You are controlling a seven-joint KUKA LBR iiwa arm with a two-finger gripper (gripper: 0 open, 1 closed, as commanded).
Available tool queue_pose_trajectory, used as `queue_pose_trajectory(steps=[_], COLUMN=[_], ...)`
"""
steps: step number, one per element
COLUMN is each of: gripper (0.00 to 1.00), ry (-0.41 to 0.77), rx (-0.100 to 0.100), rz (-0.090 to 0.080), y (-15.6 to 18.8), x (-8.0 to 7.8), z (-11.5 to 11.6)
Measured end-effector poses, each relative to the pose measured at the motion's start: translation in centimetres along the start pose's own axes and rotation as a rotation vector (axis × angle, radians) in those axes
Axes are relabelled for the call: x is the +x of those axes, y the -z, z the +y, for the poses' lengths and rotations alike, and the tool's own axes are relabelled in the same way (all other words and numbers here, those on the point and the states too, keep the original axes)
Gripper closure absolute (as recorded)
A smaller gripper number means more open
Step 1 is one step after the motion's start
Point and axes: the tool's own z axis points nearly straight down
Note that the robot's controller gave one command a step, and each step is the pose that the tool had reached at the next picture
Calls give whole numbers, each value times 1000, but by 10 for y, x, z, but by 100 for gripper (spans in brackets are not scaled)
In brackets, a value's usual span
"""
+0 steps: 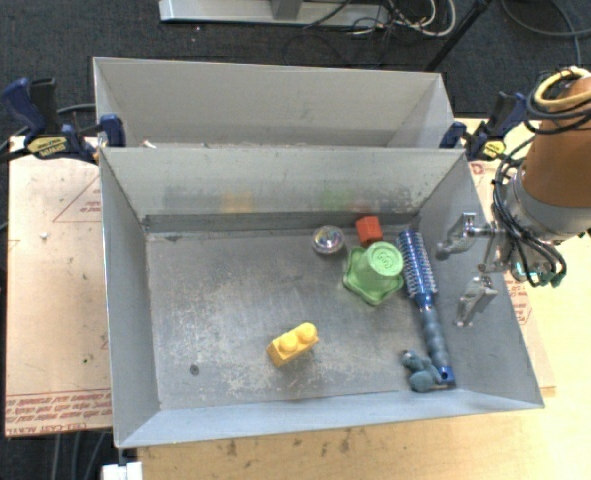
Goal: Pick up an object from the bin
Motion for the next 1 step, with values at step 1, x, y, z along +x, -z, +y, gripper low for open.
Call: queue_pose_trajectory(steps=[1], gripper=[0], ry=[76], rx=[0], rz=[-11], y=[-135], x=[-9], z=[2])
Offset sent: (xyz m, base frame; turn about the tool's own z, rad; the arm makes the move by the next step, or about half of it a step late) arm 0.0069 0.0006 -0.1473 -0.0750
